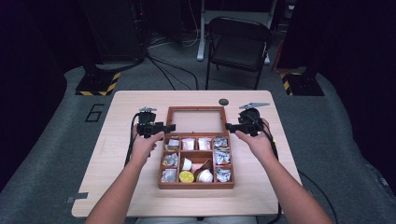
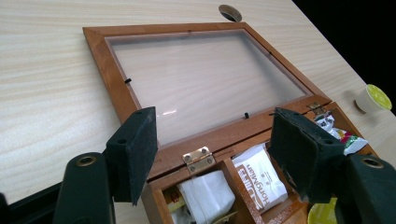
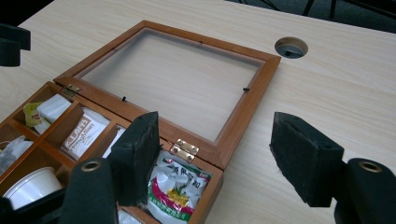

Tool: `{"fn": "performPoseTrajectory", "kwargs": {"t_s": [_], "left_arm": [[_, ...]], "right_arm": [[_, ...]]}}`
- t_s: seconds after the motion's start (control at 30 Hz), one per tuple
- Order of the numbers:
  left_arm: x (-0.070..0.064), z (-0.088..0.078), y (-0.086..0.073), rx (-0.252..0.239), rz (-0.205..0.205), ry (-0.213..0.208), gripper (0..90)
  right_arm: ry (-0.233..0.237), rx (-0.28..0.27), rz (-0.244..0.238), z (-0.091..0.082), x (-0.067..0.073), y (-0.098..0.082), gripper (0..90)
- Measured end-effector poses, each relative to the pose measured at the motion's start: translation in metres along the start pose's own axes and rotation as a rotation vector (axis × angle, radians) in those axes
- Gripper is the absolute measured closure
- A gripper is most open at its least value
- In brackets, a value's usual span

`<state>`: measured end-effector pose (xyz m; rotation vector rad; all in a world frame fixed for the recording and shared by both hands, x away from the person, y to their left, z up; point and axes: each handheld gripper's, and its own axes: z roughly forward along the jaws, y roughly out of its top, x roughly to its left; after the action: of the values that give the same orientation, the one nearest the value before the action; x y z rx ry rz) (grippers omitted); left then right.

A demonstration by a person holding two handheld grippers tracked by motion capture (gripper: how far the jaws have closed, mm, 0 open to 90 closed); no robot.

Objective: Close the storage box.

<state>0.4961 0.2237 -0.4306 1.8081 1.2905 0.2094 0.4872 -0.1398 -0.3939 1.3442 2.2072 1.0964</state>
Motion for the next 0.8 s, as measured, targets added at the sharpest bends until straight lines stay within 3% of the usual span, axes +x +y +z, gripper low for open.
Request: {"fn": "performPoseTrajectory", "kwargs": {"t_s": [0.07, 0.2, 0.23, 0.43, 0.67, 0.8], "left_arm": [[0.001, 0.005, 0.001, 0.005, 0.024, 0.011, 33.4], [0.005, 0.014, 0.002, 0.001, 0.022, 0.003, 34.4], [0.007, 0.016, 0.002, 0.000, 0.007, -0.003, 35.5], [0.018, 0.023, 0.002, 0.007, -0.028, -0.004, 37.7], [0.031, 0.027, 0.001, 0.037, -0.065, 0.009, 37.8], [0.036, 0.028, 0.001, 0.039, -0.083, 0.009, 36.3]], "right_arm": [[0.002, 0.009, 0.014, 0.005, -0.001, 0.002, 32.5], [0.023, 0.014, 0.029, 0.019, -0.005, 0.002, 32.6], [0.029, 0.023, 0.044, 0.021, -0.004, 0.002, 32.7], [0.023, 0.049, 0.025, 0.040, -0.005, 0.001, 34.3], [0.046, 0.067, 0.068, 0.054, -0.010, 0.001, 36.0], [0.039, 0.071, 0.066, 0.060, -0.014, -0.001, 36.3]]}}
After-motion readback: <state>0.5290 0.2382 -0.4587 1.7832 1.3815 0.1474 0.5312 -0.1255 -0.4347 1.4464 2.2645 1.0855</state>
